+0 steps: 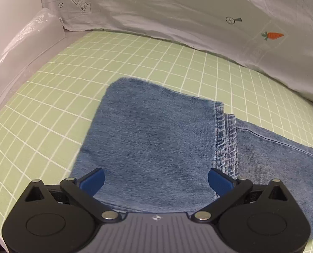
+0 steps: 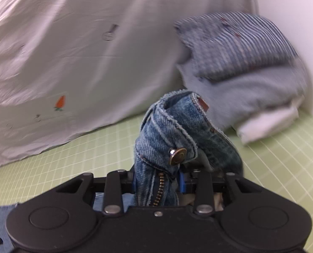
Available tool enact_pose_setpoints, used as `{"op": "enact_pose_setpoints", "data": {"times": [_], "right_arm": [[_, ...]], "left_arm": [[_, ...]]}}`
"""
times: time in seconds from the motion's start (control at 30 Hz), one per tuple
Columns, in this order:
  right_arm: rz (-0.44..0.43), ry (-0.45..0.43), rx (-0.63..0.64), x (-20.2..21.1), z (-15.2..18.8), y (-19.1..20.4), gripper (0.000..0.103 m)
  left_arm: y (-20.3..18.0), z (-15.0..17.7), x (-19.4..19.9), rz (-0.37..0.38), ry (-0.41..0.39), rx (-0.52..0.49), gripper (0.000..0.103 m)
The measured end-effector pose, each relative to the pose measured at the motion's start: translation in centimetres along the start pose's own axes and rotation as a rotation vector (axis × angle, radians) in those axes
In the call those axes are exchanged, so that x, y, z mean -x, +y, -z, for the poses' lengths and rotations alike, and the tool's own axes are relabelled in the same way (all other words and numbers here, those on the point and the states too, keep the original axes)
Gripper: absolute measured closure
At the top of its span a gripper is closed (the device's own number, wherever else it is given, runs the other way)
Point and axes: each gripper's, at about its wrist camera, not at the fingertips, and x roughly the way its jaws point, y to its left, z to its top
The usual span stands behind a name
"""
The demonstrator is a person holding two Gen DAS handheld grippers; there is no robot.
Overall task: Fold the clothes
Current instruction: 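Grasp the waistband by the button with the right gripper and fold it over the legs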
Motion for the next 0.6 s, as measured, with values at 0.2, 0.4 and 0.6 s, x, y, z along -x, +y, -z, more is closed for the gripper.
{"op": "enact_pose_setpoints", "data": {"times": [0.2, 0.4, 0.6], "right_arm": [[-0.057, -0.012, 0.135, 0.6, 1.2, 6.7, 0.069], [-0.128, 0.047, 0.238, 0.4, 4.7, 14.1, 0.069], [-0.105, 0.226, 0.403, -2.5, 12.0, 21.5, 0.066]], "left_arm": [[3.3, -0.3, 1.0, 0.006, -0.005, 0.009, 0.000], [6.6, 0.0, 1.7, 0.002, 0.014, -0.043, 0.000], [9.7, -0.9, 1.3, 0.010, 0.021, -0.079, 0.000]]}}
